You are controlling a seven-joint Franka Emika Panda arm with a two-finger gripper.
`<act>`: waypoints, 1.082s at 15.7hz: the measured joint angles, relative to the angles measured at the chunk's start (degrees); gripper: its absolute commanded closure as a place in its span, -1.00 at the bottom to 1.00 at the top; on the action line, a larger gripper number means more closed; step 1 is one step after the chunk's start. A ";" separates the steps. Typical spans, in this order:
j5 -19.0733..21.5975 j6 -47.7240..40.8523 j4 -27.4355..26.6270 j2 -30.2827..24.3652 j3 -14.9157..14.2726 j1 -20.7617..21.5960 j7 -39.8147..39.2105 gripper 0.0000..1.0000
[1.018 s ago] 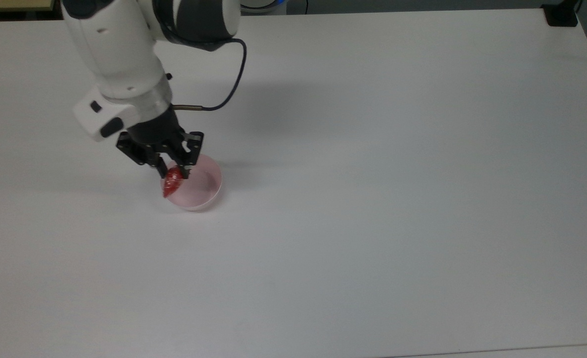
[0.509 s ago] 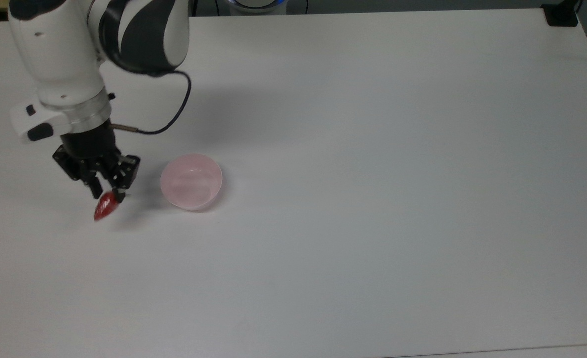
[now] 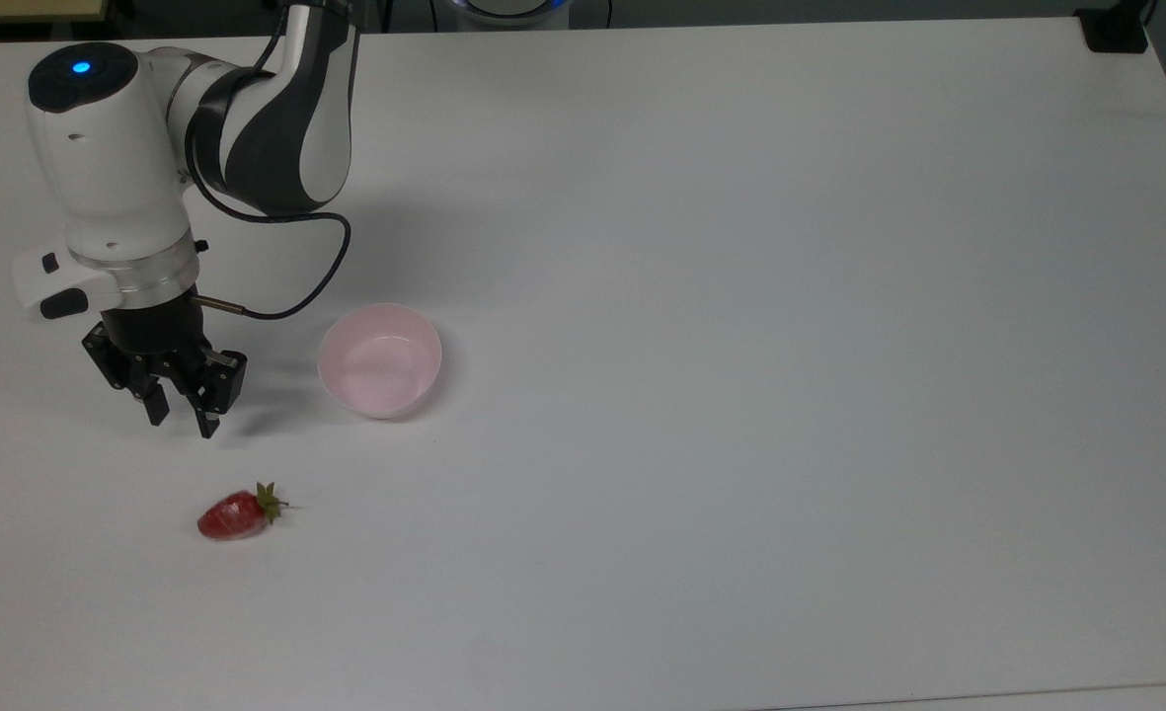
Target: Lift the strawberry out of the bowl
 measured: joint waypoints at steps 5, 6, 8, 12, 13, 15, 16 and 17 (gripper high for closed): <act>0.28 -0.34 0.87 -4.05 0.01 1.24 3.74 -1.00; 0.28 -2.18 0.61 -5.85 0.01 1.54 4.39 -1.00; 0.28 -10.95 0.41 -10.07 0.02 2.44 4.67 -1.00; -2.74 -31.68 -0.30 -19.65 0.03 6.34 4.89 -1.00; -4.70 -35.61 -1.01 -21.93 0.04 7.96 5.31 -1.00; -7.32 -41.18 -2.96 -25.64 0.05 11.27 6.37 -1.00; -7.90 -43.34 -4.01 -27.27 0.06 12.73 6.52 -1.00; -8.15 -45.26 -4.92 -28.74 0.07 13.90 6.54 -1.00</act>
